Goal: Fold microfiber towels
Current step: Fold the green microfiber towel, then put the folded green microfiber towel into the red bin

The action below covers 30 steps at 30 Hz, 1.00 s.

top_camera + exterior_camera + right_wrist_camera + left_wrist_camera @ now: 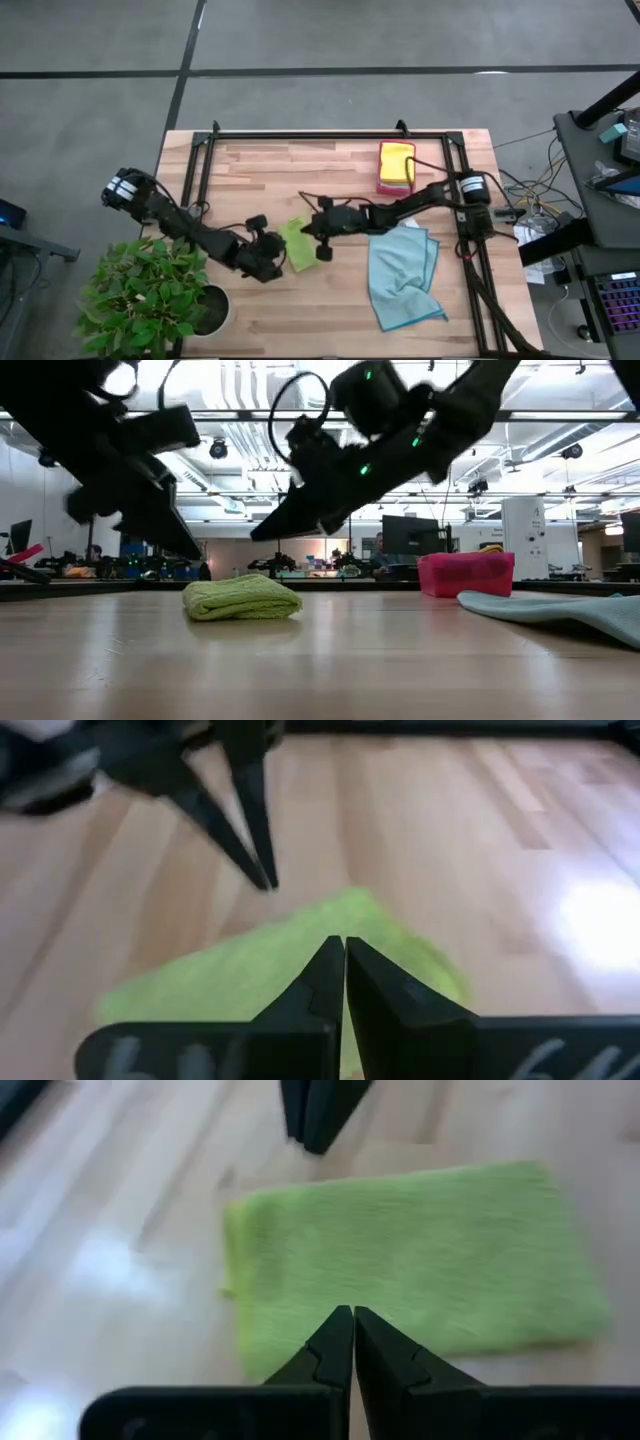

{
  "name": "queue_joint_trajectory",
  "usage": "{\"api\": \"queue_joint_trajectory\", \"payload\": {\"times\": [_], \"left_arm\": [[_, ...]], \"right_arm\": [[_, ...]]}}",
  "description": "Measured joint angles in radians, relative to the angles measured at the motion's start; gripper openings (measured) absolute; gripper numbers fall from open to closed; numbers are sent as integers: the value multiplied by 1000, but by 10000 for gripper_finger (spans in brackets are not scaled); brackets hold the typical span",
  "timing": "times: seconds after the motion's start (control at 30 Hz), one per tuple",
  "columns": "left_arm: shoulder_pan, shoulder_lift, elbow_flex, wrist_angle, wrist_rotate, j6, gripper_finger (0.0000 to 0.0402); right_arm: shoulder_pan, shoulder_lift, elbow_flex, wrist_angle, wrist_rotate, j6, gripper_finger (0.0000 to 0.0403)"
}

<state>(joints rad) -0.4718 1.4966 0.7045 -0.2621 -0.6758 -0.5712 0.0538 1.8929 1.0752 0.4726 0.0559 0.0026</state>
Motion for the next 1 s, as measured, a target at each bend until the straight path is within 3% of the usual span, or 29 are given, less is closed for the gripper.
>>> {"api": "queue_joint_trajectory", "payload": {"times": [0.17, 0.53, 0.87, 1.0], "left_arm": [[85, 31, -9, 1, -14, 28, 0], [139, 91, -18, 3, -10, 27, 0], [139, 70, -17, 20, -9, 28, 0], [135, 47, -12, 20, -2, 28, 0]], "right_arm": [[-54, 88, 1, 146, 0, 46, 9], [-87, 153, 1, 91, -3, 54, 9], [-86, 42, 0, -47, -7, 109, 9], [-91, -29, 1, -172, -91, 211, 20]]}}
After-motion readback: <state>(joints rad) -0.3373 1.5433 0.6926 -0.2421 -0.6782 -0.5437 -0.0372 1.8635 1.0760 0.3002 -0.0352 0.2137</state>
